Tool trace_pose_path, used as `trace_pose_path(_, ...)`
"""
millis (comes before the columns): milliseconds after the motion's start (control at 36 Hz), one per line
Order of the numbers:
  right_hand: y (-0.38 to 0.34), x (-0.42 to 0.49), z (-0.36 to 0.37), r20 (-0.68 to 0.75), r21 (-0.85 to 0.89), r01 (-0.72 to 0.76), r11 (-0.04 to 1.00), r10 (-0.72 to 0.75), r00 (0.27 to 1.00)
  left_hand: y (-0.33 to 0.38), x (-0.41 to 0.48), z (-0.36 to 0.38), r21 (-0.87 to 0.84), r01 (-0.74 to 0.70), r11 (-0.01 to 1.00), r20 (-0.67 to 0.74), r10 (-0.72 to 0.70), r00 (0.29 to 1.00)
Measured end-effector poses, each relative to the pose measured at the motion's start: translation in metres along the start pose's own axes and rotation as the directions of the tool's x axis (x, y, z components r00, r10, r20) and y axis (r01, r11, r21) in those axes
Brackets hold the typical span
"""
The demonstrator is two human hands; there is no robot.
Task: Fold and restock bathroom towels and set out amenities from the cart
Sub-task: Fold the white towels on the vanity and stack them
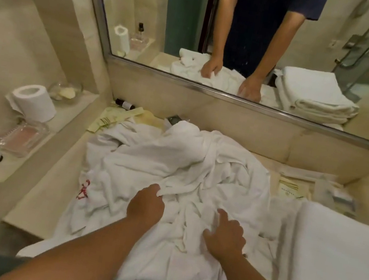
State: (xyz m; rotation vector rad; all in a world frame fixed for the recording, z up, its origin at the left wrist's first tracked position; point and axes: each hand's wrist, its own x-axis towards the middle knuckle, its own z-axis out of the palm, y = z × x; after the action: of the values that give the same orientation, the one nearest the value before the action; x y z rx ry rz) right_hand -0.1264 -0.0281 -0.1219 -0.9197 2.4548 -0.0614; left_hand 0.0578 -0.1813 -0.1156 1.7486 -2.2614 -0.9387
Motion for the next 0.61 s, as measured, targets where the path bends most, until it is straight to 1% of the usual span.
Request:
trace_pose_path(56, -0.011, 0.009, -0.007, -0.065, 0.011, 0.072, 0.997, -0.071, 0.995, 0.006, 0.006, -0.004, -0.129, -0.033, 0.991, 0.03, 0.037, 0.999)
trace_pose_path(83, -0.018, 0.012, -0.012, -0.081, 0.022, 0.132, 0.991, -0.129, 0.988, 0.011, 0.007, -0.008, -0.186, -0.062, 0.981, 0.03, 0.069, 0.997)
trace_pose_path(139, -0.036, 0.02, -0.021, -0.088, 0.068, 0.257, 0.964, -0.251, 0.964, 0.023, 0.006, -0.02, -0.273, -0.119, 0.955, 0.053, 0.139, 0.989)
trace_pose_path(194, -0.055, 0.03, -0.028, -0.091, 0.118, 0.332, 0.936, -0.322, 0.942, 0.039, 0.006, -0.038, -0.34, -0.16, 0.927, 0.112, 0.209, 0.971)
trace_pose_path(222, -0.065, 0.034, -0.032, -0.089, 0.11, 0.354, 0.929, -0.346, 0.934, 0.047, 0.006, -0.048, -0.384, -0.157, 0.91, 0.148, 0.229, 0.962)
trace_pose_path(250, -0.073, 0.039, -0.033, -0.107, 0.09, 0.409, 0.908, -0.399, 0.911, 0.054, 0.007, -0.057, -0.434, -0.143, 0.889, 0.172, 0.237, 0.956)
trace_pose_path(278, -0.081, 0.042, -0.036, -0.151, 0.05, 0.433, 0.9, -0.422, 0.894, 0.06, 0.008, -0.066, -0.487, -0.127, 0.864, 0.183, 0.243, 0.953)
trace_pose_path(306, -0.088, 0.045, -0.039, -0.204, 0.038, 0.432, 0.901, -0.417, 0.886, 0.066, 0.008, -0.076, -0.535, -0.119, 0.836, 0.181, 0.251, 0.951)
trace_pose_path(417, -0.099, 0.034, -0.07, -0.353, 0.165, 0.307, 0.937, -0.235, 0.906, 0.079, 0.011, -0.114, -0.663, -0.137, 0.736, 0.099, 0.268, 0.958)
trace_pose_path(444, -0.095, 0.033, -0.077, -0.359, 0.195, 0.264, 0.944, -0.182, 0.915, 0.082, 0.011, -0.124, -0.686, -0.148, 0.713, 0.071, 0.268, 0.961)
trace_pose_path(528, -0.075, 0.037, -0.091, -0.362, 0.269, 0.192, 0.944, -0.085, 0.928, 0.089, 0.005, -0.15, -0.726, -0.182, 0.663, -0.017, 0.248, 0.969)
trace_pose_path(611, -0.058, 0.035, -0.111, -0.405, 0.332, 0.2, 0.922, -0.052, 0.913, 0.102, -0.013, -0.168, -0.768, -0.22, 0.601, -0.105, 0.22, 0.97)
